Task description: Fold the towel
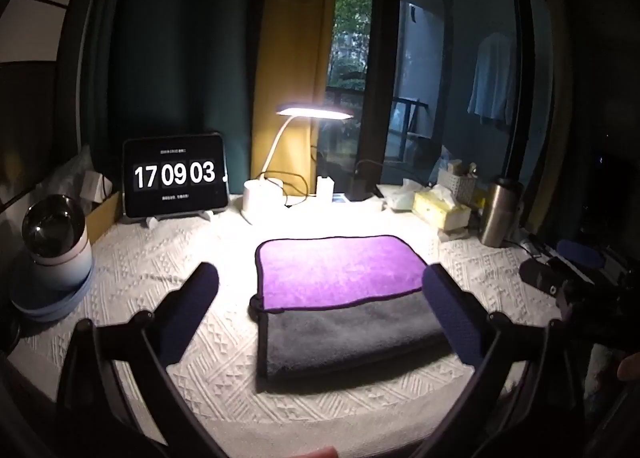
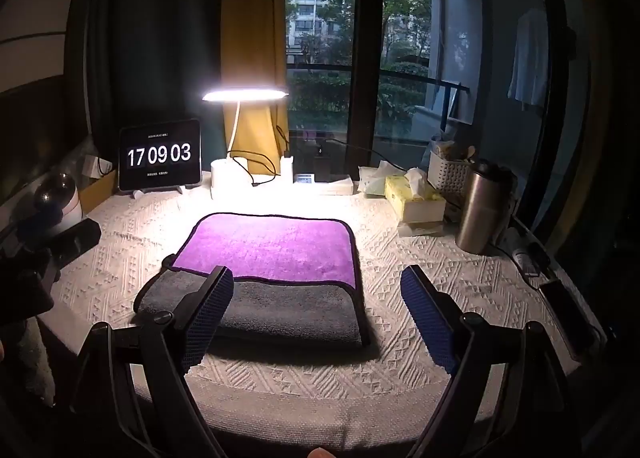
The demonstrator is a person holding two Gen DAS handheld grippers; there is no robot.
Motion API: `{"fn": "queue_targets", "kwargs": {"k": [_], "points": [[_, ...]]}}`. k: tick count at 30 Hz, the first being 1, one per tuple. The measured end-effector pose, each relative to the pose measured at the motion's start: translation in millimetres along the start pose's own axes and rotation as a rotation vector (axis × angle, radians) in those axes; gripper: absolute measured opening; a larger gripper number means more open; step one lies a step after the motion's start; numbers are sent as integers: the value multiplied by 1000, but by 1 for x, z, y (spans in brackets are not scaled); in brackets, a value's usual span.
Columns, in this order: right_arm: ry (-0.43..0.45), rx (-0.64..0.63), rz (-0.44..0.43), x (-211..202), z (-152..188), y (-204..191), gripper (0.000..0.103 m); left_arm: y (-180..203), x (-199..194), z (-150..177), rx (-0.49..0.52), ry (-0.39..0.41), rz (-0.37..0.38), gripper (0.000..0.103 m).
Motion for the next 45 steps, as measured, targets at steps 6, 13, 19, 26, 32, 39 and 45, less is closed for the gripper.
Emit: {"fn": "queue_targets", "kwargs": {"k": [6,13,19,26,32,39,45], "points": [[0,-3,1,-2,-7,-2,88,-4,1,1,-1,-12,4,102],[6,-7,-2,1,-1,-4,88,-4,1,-1,10,-6,-4,102],[11,-10,-1,1,-1,-4,88,0,-1,1,15,-7,1,102],[9,-9,-1,1,0,-4,88,3,-1,0,15,-11,0,102],[7,-10,-2,1,0,-4,88,4,0,1,11,-13,1,102],[6,-10,-2,2,0,-4,88,4,0,1,13,-15,1,102],[5,-10,-3,2,0,-4,88,5,1,2,13,-18,3,102]]}}
Point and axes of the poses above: each gripper's, at about its wrist camera, not at the fingertips, and x roughly the way its jaws point, y to its right, z to its underside, the point moved 10 cm from there along x, roughly the way its jaws point, and after that the axes turned 10 degrees about -y, right-handed, at the moved point
